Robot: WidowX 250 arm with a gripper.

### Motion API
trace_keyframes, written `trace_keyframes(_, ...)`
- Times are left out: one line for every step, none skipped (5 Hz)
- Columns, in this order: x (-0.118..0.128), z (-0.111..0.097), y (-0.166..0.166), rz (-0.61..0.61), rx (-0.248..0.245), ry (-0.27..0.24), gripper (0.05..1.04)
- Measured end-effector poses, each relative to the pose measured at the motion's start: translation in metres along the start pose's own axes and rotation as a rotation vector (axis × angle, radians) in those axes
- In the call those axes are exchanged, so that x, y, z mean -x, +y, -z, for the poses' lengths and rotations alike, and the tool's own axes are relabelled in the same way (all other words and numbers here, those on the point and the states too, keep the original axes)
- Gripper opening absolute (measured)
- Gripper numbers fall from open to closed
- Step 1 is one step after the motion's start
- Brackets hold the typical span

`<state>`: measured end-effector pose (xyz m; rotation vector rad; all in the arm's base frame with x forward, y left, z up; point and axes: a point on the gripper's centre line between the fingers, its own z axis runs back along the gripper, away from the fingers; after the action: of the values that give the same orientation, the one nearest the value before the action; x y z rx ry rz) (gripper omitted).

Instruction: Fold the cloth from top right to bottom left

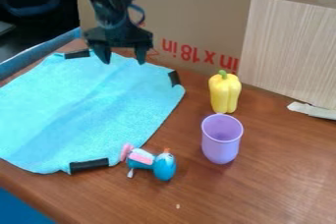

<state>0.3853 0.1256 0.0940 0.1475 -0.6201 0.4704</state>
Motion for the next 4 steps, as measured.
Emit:
trace_keyframes(0.008,0.009,-0.011,-0.028,-0.021,-0.044,1.001)
trace_keyframes(0.013,0.012,-0.031,-0.048,-0.003,-0.059,1.001)
trace_keyframes(0.024,0.024,-0.045,-0.071,-0.008,-0.027,1.001)
trace_keyframes(0.017,0.033,-0.053,-0.096,-0.026,-0.028,1.001)
